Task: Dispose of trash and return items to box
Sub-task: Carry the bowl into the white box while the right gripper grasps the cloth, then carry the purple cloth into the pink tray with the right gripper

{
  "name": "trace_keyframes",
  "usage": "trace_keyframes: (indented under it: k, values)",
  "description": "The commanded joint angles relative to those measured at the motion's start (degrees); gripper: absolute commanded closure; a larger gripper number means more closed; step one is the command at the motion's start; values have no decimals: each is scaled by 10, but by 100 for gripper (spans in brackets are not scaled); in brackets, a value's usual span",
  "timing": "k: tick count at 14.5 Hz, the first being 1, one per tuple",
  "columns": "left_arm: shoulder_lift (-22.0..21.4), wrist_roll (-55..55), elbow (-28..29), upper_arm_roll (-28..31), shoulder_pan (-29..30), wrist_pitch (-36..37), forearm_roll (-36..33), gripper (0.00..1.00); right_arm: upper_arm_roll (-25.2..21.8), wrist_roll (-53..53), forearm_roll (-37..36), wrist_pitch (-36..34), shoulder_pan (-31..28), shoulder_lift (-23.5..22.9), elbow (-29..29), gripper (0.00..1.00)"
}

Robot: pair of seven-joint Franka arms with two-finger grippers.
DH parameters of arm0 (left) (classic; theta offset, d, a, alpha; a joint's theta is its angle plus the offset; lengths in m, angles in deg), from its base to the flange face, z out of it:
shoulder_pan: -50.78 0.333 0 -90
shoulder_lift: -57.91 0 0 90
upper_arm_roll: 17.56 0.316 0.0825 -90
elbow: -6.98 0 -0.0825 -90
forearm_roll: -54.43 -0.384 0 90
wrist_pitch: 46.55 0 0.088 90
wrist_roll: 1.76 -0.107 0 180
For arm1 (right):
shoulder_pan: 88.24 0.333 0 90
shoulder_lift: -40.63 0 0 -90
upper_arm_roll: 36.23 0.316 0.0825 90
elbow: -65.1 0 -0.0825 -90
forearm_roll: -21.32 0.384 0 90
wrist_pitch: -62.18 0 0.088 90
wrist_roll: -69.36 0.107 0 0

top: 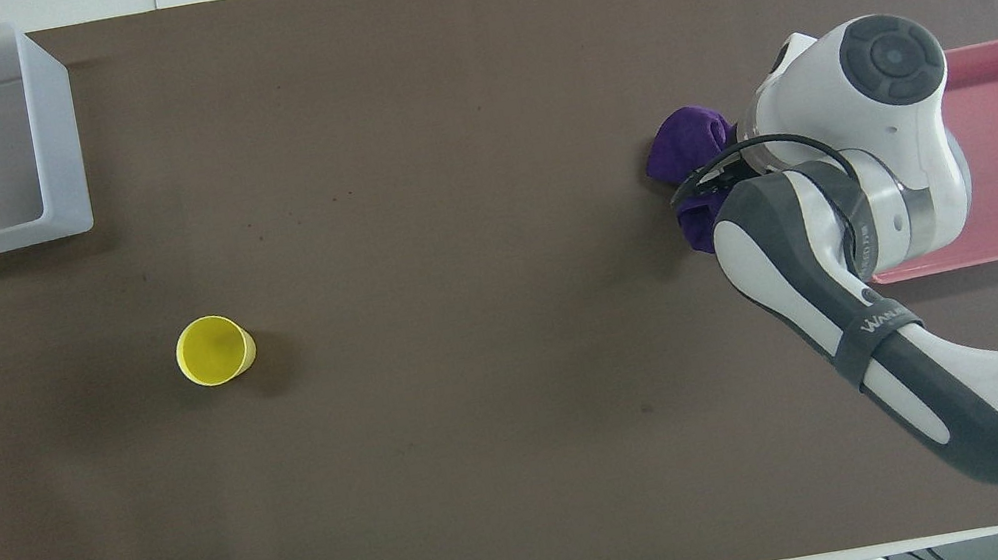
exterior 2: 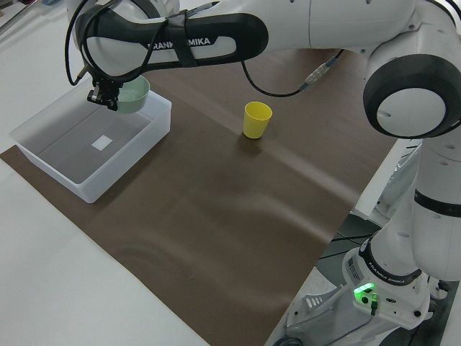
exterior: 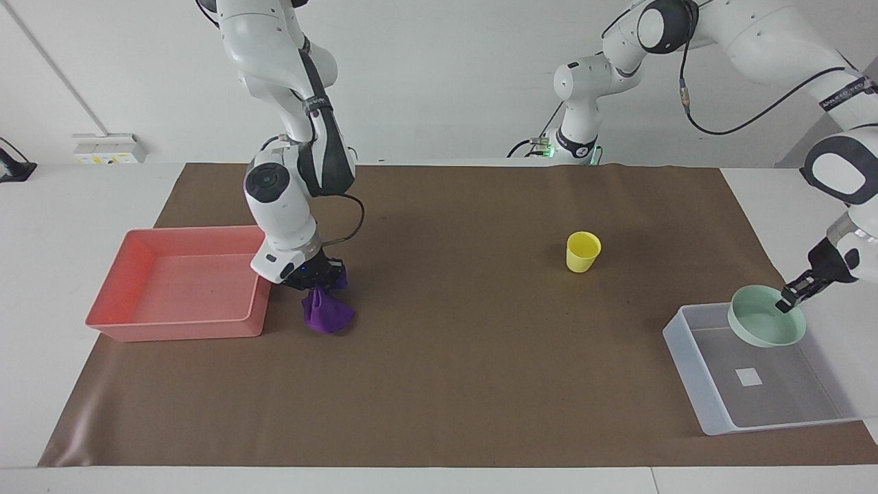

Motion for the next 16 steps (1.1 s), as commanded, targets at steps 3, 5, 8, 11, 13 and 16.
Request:
trace_keyframes:
  k: [3, 5, 8, 11, 13, 16]
  values:
    - [40, 3, 63, 8, -3, -140, -3, 99, -3, 2, -2, -146, -36, 52, 87, 91]
    - [39, 5, 67, 13, -7, -157, -3, 98, -3, -4, -3, -160, -72, 78, 87, 91]
    - [39, 5, 84, 15, -10, -202, -4, 1, -4, -60, -4, -187, -137, 89, 78, 91]
    - [18, 6, 68, 16, -19, -144, -5, 0, -4, -112, -8, -171, -193, 108, 31, 91]
    - [-26, 6, 43, 15, -21, -46, -5, 0, -4, -125, -8, -135, -216, 122, -17, 91]
    - [-123, 12, 57, 14, -42, 98, -6, 0, -4, -137, -8, -100, -233, 119, -55, 90]
